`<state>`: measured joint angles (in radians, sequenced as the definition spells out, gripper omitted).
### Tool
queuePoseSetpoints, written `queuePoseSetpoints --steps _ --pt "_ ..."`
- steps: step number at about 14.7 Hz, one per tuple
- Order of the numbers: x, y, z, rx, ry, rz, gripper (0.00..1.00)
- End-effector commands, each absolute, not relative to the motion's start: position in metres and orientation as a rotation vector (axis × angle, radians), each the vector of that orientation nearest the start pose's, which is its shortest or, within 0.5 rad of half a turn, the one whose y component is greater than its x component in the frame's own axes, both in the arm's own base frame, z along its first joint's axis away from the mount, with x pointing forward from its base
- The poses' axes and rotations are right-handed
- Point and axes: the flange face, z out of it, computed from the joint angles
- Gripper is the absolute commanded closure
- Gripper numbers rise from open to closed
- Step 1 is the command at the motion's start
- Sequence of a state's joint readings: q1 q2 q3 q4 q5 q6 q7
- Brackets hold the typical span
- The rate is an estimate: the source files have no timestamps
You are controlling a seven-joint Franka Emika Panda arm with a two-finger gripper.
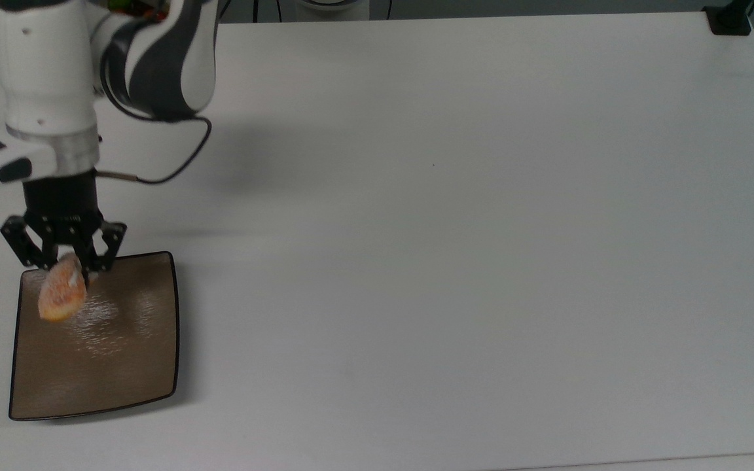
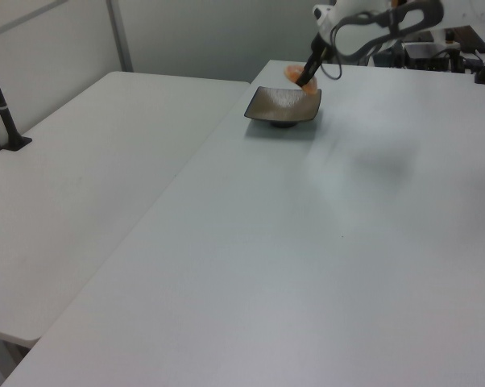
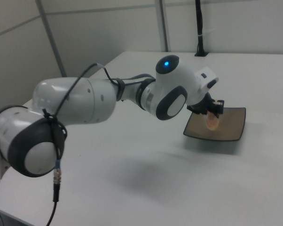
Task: Bread is placed on a ceramic plate
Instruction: 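Carry the bread roll over the brown plate and lower it, then open the gripper to release the roll onto the plate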
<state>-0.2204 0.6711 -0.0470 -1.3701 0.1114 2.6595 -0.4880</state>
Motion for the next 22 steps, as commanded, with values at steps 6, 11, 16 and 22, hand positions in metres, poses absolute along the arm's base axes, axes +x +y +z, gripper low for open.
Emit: queuePoseSetpoints --steps 6,11,16,22 --pt "0.782 -0.172 0.335 -3.11 -0.22 -1.148 0.6" --pt "0.78 -0.167 0.321 -3.148 -0.321 -1.11 0.2" --pt "0.764 -0.162 0.374 -3.131 -0.307 -1.195 0.0" --pt "0.694 -0.149 0.497 -3.094 -0.133 -1.155 0.0"
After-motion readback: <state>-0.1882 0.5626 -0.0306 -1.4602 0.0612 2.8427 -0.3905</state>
